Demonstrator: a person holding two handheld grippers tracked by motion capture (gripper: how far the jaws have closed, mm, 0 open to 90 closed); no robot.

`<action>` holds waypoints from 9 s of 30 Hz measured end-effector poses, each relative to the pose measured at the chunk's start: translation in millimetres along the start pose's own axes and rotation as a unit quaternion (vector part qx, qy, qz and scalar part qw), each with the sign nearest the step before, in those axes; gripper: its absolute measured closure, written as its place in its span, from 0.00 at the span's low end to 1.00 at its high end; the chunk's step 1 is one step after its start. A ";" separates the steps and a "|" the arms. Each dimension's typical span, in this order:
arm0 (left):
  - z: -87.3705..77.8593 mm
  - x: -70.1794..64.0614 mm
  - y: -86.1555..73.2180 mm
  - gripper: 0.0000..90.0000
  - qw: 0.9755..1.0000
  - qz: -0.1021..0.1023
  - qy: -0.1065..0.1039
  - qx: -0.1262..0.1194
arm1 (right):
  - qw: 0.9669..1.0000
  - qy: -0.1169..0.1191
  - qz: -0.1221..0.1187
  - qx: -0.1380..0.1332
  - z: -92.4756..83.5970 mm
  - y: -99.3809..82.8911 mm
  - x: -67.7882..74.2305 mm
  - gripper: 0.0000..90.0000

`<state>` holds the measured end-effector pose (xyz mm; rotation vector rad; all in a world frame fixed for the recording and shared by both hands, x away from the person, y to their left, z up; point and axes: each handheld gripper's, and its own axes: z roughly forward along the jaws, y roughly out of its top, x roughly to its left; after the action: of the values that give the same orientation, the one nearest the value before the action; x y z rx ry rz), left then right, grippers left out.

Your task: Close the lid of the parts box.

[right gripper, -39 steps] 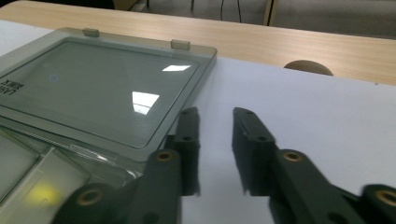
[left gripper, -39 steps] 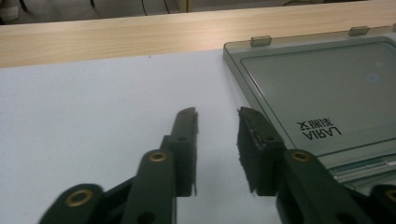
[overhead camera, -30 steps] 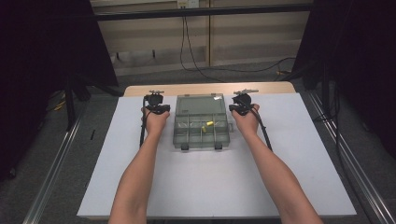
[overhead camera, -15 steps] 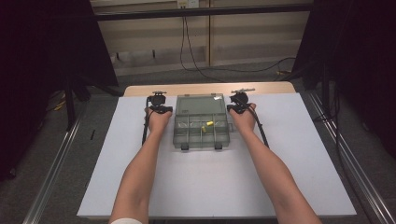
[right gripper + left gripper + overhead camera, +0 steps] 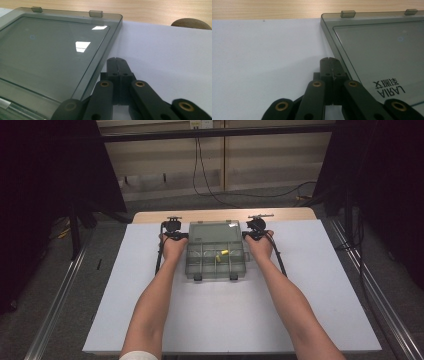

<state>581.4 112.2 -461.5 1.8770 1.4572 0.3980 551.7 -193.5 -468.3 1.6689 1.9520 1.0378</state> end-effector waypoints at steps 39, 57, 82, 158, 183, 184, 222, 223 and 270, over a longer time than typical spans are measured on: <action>1.4 -6.7 3.9 1.00 1.000 -0.014 0.022 0.016 | 1.000 -0.016 0.013 -0.004 4.5 1.4 4.9 1.00; -22.6 -3.1 6.4 1.00 0.998 -0.050 -0.022 -0.004 | 0.998 0.020 0.050 -0.044 -9.7 3.2 0.0 1.00; -61.6 -13.9 -2.1 1.00 0.998 0.001 -0.033 -0.051 | 0.995 0.044 0.006 -0.089 -48.8 4.9 7.6 1.00; -88.1 -26.3 -22.7 1.00 0.997 -0.008 -0.020 -0.068 | 0.994 0.018 -0.018 -0.105 -80.8 -17.4 26.2 1.00; -98.6 -29.8 -24.5 1.00 0.997 -0.009 -0.020 -0.068 | 0.995 0.012 -0.020 -0.099 -88.1 -21.9 30.2 1.00; -99.0 -29.6 -24.7 1.00 0.997 -0.008 -0.021 -0.067 | 0.995 0.012 -0.021 -0.099 -88.4 -22.2 30.3 1.00; -101.8 -27.5 -36.0 1.00 0.998 -0.005 -0.033 -0.061 | 0.994 0.030 -0.035 -0.100 -93.6 -34.1 29.5 1.00; -102.0 -27.6 -36.1 1.00 0.998 -0.005 -0.034 -0.061 | 0.994 0.031 -0.034 -0.100 -93.6 -34.2 29.4 1.00; -116.5 -29.5 -49.9 1.00 0.996 0.024 -0.059 -0.062 | 0.991 0.055 -0.076 -0.100 -112.4 -44.7 33.1 1.00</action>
<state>463.4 130.4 -409.8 1.8078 1.2823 0.3849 435.7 -195.8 -420.7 1.3618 1.9360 1.2429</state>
